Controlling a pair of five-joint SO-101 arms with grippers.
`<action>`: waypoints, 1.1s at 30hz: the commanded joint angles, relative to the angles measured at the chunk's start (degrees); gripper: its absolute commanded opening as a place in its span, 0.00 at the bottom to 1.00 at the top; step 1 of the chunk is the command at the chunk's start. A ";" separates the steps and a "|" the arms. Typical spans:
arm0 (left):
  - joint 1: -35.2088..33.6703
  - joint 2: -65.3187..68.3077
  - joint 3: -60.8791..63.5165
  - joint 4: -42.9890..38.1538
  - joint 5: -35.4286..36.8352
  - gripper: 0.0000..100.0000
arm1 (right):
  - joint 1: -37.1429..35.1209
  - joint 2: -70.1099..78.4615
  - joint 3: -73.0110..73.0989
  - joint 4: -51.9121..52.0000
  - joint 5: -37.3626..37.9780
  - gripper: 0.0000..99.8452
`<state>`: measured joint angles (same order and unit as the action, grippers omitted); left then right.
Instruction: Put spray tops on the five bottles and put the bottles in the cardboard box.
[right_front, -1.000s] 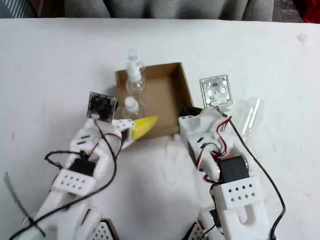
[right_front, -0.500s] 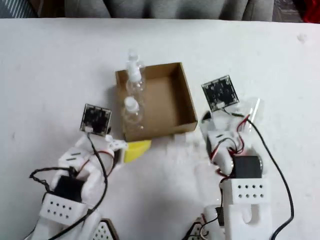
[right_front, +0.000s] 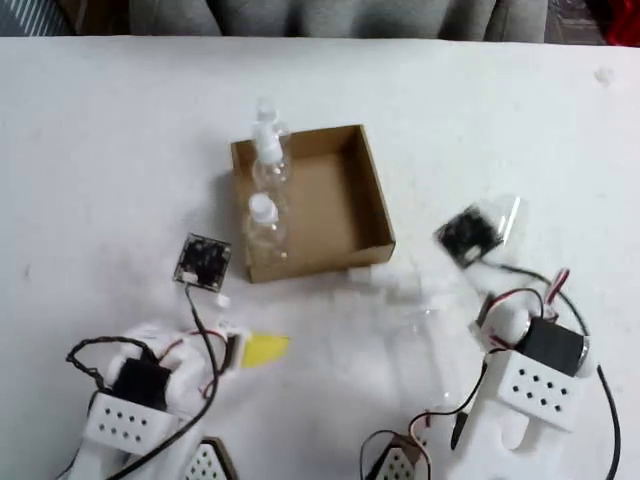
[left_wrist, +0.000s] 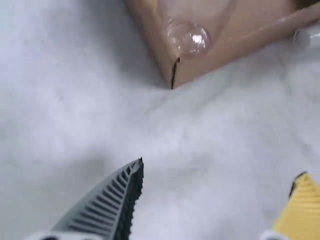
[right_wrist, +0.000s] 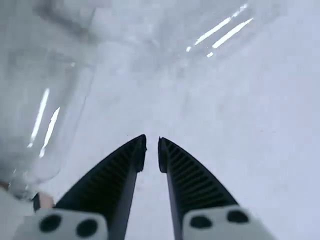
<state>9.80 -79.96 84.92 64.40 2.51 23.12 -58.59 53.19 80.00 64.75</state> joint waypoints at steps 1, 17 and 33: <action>0.48 -1.19 2.02 -5.19 0.26 0.40 | 0.40 0.04 -0.35 8.31 6.51 0.08; 2.86 -1.27 7.38 -7.74 0.18 0.41 | -26.77 -0.04 14.15 -6.20 -25.05 0.22; 2.86 -1.27 8.00 -7.91 0.18 0.41 | -22.46 -0.22 25.76 -23.08 -21.80 0.01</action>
<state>12.35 -80.13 93.36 58.15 2.51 0.35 -59.47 80.97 57.05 40.13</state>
